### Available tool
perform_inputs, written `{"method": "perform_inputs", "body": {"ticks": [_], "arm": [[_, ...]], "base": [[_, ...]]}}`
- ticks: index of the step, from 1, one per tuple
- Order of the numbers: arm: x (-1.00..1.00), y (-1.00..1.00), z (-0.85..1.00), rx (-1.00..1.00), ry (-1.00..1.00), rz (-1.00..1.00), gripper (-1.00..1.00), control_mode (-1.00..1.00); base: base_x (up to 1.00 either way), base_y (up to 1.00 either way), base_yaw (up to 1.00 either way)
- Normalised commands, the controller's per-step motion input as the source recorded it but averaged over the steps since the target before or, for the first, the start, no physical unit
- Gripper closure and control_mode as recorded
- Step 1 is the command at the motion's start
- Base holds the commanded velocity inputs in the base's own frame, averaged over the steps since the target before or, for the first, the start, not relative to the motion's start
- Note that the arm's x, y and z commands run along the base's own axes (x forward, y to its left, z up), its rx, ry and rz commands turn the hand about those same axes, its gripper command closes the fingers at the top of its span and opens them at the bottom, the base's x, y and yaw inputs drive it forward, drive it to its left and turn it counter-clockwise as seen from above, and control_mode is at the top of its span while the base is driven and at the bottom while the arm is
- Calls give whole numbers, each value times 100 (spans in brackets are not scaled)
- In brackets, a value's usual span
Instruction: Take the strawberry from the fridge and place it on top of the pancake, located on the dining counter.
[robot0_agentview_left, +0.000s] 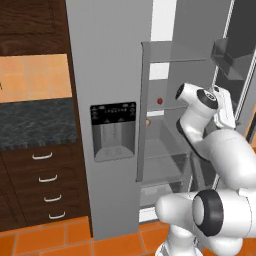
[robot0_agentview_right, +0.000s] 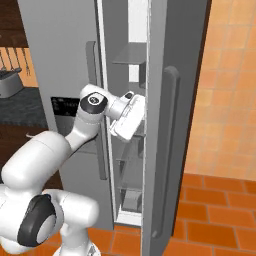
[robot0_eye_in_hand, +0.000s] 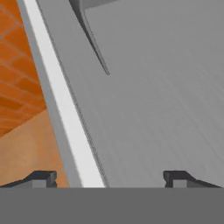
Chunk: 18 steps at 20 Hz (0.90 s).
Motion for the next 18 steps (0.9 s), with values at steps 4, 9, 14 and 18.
{"method": "perform_inputs", "body": {"ticks": [4, 9, 14, 18], "arm": [[-72, -85, 0, 0, 45, 0, -100, -100], [-42, -71, 0, 0, 20, -9, -100, -100], [-36, 1, 1, 0, -6, 1, -100, -100], [-1, 83, 2, 2, -1, 5, -100, -100]], "base": [[0, 0, 0], [0, 0, 0], [0, 0, 0], [0, 0, 0]]}}
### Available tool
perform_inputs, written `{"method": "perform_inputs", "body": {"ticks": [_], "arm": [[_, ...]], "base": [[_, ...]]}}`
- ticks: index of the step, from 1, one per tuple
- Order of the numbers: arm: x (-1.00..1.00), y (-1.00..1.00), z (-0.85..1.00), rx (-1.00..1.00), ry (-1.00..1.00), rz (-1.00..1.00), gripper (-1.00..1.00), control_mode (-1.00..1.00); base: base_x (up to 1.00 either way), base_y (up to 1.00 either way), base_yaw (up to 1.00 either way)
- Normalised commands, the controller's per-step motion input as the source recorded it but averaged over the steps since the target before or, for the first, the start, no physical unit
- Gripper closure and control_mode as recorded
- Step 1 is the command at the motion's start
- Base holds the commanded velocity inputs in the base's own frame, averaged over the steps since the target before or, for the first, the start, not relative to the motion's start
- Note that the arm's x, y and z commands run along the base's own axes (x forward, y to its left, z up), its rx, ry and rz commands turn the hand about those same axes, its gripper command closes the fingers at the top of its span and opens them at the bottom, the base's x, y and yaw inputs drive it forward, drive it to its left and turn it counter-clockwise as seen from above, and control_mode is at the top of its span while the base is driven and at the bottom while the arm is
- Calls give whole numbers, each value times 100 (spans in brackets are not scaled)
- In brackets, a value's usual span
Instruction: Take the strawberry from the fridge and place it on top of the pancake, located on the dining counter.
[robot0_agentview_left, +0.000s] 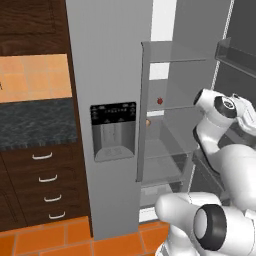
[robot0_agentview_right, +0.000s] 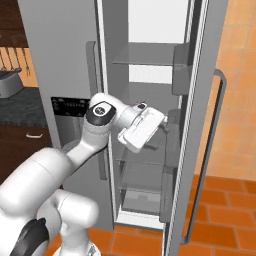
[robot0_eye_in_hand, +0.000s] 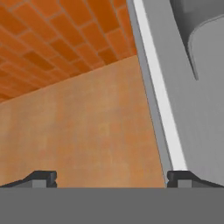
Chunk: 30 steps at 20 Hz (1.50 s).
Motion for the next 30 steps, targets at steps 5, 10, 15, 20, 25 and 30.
{"method": "perform_inputs", "body": {"ticks": [5, 10, 15, 20, 25, 30], "arm": [[33, 100, -10, 34, -24, -9, -100, -100], [6, 97, -6, 33, -48, -35, -100, -100], [5, 60, -15, 40, -49, -52, -100, -100], [-1, 52, -1, 29, -52, -56, -100, -100], [-33, 36, 0, 12, -34, -27, -100, -100], [-60, 15, 0, 4, -26, -8, -100, -100]], "base": [[0, 0, 0], [0, 0, 0], [0, 0, 0], [0, 0, 0], [0, 0, 0], [0, 0, 0]]}}
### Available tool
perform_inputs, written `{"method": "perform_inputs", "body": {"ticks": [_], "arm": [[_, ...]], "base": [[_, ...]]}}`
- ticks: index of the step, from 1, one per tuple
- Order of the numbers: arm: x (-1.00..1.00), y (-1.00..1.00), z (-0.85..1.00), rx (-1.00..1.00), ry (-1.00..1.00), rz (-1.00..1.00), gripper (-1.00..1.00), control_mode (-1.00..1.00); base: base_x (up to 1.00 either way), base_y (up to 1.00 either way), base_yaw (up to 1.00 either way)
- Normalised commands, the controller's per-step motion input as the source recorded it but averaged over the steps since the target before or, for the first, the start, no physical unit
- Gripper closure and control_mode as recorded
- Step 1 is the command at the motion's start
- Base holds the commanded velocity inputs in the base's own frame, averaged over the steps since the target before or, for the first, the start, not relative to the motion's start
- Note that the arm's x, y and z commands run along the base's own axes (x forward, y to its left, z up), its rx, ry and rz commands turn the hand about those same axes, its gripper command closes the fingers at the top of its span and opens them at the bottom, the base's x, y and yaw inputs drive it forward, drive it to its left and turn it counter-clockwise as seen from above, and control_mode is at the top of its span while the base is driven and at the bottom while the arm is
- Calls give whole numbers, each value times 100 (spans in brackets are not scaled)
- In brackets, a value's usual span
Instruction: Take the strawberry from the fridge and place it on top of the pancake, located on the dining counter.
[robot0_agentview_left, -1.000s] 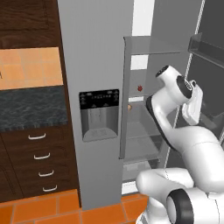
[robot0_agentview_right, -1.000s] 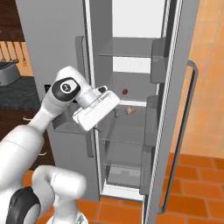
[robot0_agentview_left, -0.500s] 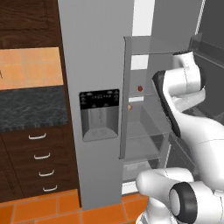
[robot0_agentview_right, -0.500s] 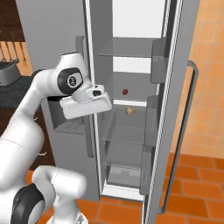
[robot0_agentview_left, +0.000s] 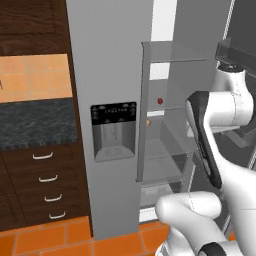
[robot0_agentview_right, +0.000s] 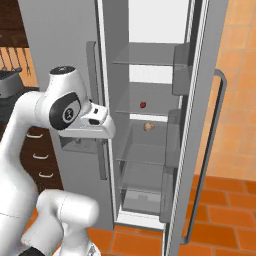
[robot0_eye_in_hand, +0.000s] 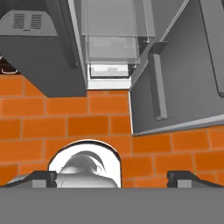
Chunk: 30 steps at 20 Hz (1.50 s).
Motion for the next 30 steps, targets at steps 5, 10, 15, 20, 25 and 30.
{"method": "perform_inputs", "body": {"ticks": [5, 10, 15, 20, 25, 30], "arm": [[-38, 33, -1, 0, -14, -5, -100, -100], [0, 34, -11, 9, -3, 0, -100, -100], [0, 59, -16, 7, 0, 0, -100, -100], [-2, 59, -16, 2, -1, -4, -100, -100], [-6, 35, -17, 4, -2, -8, -100, -100], [1, 0, -5, 2, -1, -2, -100, -100]], "base": [[0, 0, 0], [0, 0, 0], [0, 0, 0], [0, 0, 0], [0, 0, 0], [0, 0, 0]]}}
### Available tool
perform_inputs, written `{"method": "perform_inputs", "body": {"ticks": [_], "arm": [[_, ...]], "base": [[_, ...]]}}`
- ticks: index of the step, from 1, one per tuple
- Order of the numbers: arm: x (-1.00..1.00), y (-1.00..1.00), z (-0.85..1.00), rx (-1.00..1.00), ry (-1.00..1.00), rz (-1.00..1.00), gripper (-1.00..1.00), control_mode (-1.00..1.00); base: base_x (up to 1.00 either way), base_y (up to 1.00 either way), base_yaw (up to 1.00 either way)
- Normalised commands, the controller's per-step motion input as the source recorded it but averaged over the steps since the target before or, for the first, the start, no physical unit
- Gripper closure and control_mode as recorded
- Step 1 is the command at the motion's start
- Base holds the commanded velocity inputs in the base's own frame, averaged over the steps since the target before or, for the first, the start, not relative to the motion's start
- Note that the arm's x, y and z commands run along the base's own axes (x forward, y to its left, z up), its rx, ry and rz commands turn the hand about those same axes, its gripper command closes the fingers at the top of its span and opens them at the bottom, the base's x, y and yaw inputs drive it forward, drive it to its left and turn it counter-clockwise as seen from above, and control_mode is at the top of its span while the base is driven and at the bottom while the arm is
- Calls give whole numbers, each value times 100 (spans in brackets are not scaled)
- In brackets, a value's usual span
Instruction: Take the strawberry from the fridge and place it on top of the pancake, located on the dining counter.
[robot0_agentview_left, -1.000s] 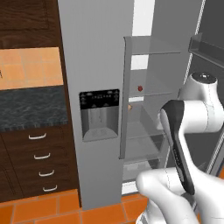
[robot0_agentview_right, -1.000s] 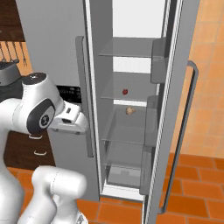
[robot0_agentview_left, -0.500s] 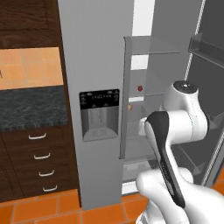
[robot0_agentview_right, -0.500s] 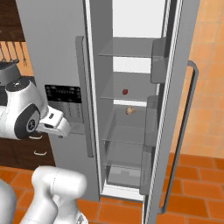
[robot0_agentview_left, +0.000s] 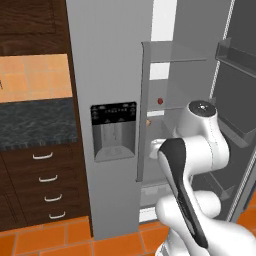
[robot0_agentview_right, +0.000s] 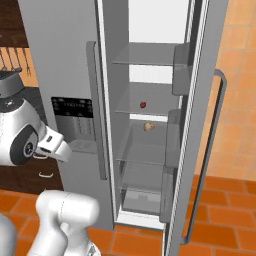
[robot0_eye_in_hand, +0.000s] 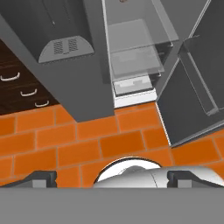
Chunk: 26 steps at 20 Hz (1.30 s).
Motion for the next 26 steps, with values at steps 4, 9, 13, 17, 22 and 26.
{"method": "perform_inputs", "body": {"ticks": [4, 9, 13, 17, 22, 26], "arm": [[1, 0, -13, 7, 0, 0, -100, -100], [10, 0, -30, 14, 0, 0, -100, -100], [11, 0, -41, 15, 0, 0, -100, -100], [1, 0, -18, 4, 0, 0, -100, -100], [0, 0, 0, 0, 0, 0, -100, -100], [0, 0, 0, 0, 0, 0, -100, -100]], "base": [[0, 0, 0], [0, 0, 0], [0, 0, 0], [0, 0, 0], [0, 0, 0], [0, 0, 0]]}}
